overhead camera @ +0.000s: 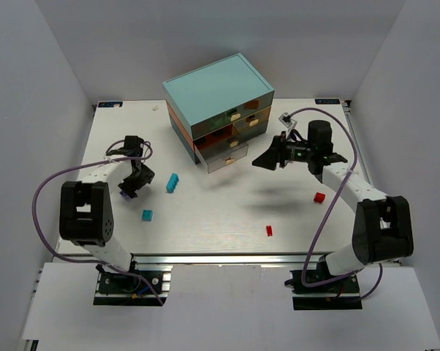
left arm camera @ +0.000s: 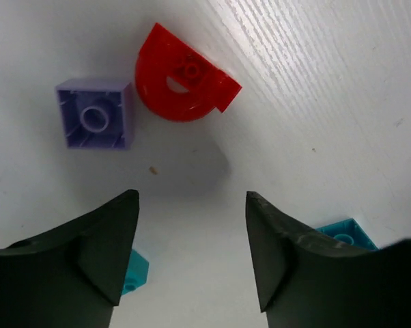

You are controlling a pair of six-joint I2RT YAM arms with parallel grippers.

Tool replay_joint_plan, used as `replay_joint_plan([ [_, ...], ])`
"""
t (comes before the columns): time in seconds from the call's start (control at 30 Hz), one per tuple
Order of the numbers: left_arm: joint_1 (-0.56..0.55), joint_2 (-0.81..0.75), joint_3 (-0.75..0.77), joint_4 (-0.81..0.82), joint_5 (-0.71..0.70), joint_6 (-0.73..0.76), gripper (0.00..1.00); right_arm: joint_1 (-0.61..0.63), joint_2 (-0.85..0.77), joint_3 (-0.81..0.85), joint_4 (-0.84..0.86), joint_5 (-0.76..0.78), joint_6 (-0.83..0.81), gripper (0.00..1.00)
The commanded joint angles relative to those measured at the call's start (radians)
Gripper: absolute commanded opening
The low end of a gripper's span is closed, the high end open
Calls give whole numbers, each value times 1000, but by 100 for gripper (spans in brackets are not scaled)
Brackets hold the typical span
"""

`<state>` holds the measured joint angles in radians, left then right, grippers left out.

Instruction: Sort the legos into containers by color

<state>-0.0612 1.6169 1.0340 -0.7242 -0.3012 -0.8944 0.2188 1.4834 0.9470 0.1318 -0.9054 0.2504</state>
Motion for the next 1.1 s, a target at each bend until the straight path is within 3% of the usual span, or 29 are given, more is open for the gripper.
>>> replay_joint_plan([
  [0.0, 15, 47, 38, 46, 65, -98, 76, -25, -52, 44, -41, -121, -118, 70],
  [0.07, 26, 84, 47, 63, 76, -115, 81, -41, -58, 47, -31, -124, -125, 71],
  [0.53, 138, 268, 205, 0, 24, -136, 83, -150, -84, 68, -17, -151, -123, 73],
  [0.8, 170, 299, 207, -11, 30, -123, 82, -193, -78, 68, 3, -155, -105, 73],
  [0.9, 179, 299, 199, 5, 48, -117, 74, -202, -75, 76, 2, -161, -103, 73],
  [1.07, 179, 262, 184, 38, 92, -69, 39, -208, -84, 91, -20, -170, -132, 68],
])
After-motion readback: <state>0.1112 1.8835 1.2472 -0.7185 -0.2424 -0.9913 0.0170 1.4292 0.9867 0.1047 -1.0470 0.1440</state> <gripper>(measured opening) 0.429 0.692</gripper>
